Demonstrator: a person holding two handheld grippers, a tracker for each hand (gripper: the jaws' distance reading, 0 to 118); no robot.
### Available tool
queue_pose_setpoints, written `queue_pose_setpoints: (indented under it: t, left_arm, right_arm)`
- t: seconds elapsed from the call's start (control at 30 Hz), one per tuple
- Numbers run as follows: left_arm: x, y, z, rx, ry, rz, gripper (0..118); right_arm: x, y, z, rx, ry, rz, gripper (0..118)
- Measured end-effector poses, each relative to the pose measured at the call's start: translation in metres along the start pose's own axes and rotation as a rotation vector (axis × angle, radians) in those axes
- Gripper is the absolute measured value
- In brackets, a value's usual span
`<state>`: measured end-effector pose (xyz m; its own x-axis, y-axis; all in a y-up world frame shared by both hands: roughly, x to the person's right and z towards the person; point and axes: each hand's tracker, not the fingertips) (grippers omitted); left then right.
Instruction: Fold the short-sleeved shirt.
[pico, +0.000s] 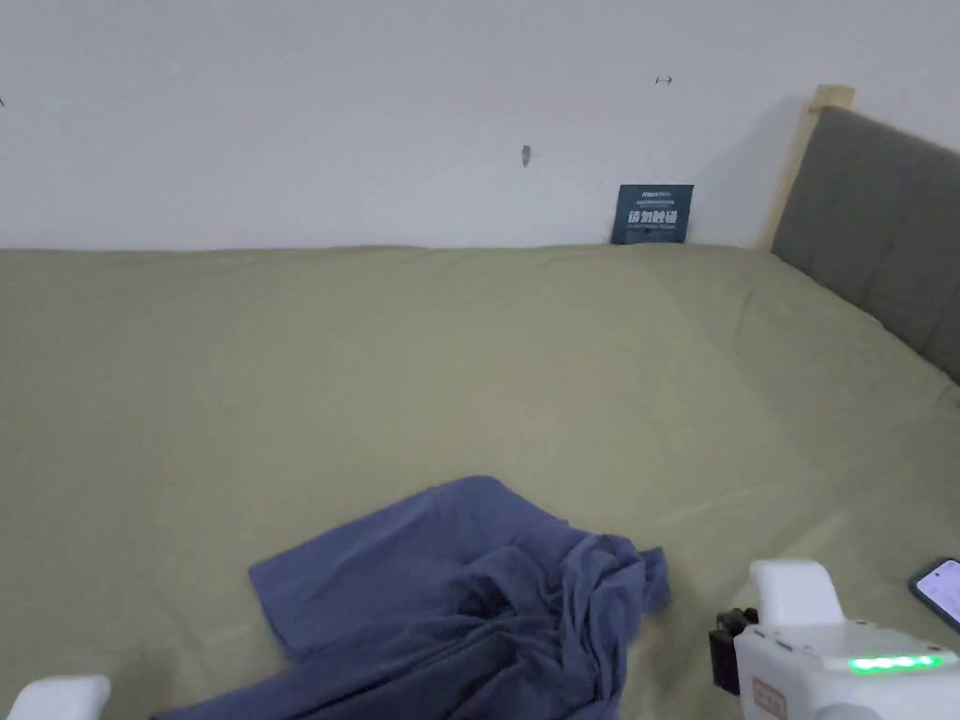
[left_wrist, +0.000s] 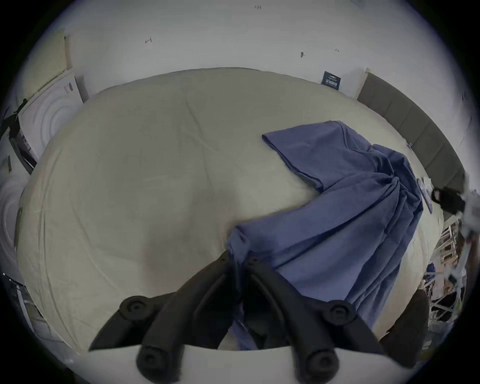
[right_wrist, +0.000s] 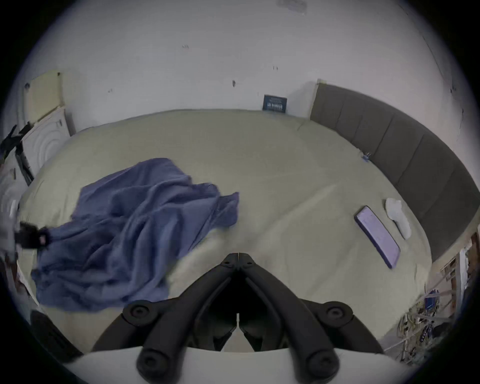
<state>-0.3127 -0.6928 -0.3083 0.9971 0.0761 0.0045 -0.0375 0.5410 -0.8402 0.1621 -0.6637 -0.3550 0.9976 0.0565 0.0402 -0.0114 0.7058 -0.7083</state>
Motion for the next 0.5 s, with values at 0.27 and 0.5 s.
queue_pose_setpoints:
  t: [0.27, 0.5]
  left_arm:
    - [0.003, 0.004, -0.006, -0.021, 0.001, 0.004, 6]
    - [-0.014, 0.001, -0.022, -0.027, -0.009, 0.019, 6]
  right_arm:
    - [0.007, 0.063, -0.098, -0.180, 0.120, -0.033, 118]
    - [-0.020, 0.044, -0.128, -0.222, 0.030, 0.095, 95]
